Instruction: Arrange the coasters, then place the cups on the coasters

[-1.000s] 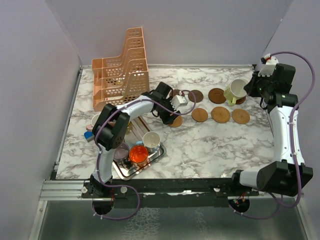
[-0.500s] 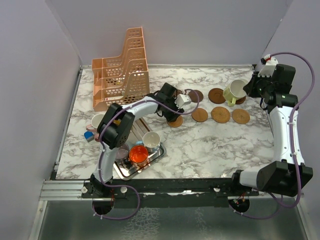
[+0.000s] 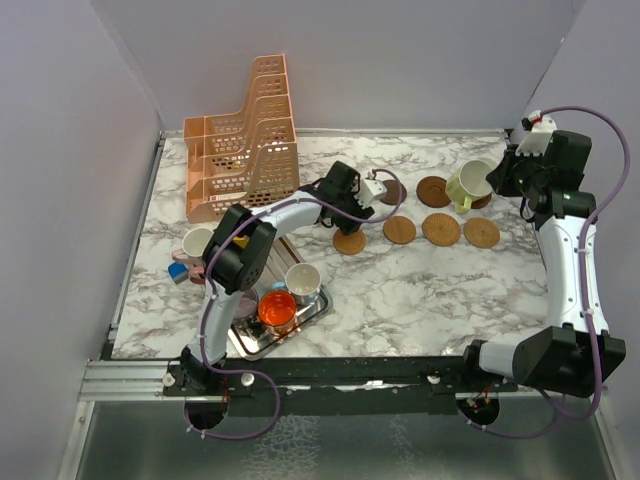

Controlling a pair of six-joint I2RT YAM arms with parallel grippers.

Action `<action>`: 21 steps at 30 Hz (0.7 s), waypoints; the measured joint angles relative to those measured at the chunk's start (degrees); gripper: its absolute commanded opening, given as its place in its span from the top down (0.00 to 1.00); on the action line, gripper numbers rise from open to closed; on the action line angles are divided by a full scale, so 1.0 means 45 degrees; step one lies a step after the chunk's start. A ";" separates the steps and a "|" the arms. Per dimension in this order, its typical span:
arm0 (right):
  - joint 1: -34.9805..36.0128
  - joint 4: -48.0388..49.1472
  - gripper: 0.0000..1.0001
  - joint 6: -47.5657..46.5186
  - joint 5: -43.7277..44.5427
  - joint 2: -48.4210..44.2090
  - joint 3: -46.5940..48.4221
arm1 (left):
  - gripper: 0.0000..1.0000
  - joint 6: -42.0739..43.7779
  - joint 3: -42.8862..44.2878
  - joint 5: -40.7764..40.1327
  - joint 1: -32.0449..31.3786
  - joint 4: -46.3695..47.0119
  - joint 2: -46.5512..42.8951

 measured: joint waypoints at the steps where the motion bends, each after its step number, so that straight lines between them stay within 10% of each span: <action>1: 0.0000 0.0005 0.99 0.0000 0.0000 -0.0039 -0.0024 | 0.44 -0.0029 0.0053 -0.0024 0.0000 0.0000 0.0034; 21: -0.0709 -0.0039 0.99 -0.0243 0.0471 -0.0801 -0.1156 | 0.44 -0.0287 0.0971 -0.0408 0.0000 0.0223 0.0695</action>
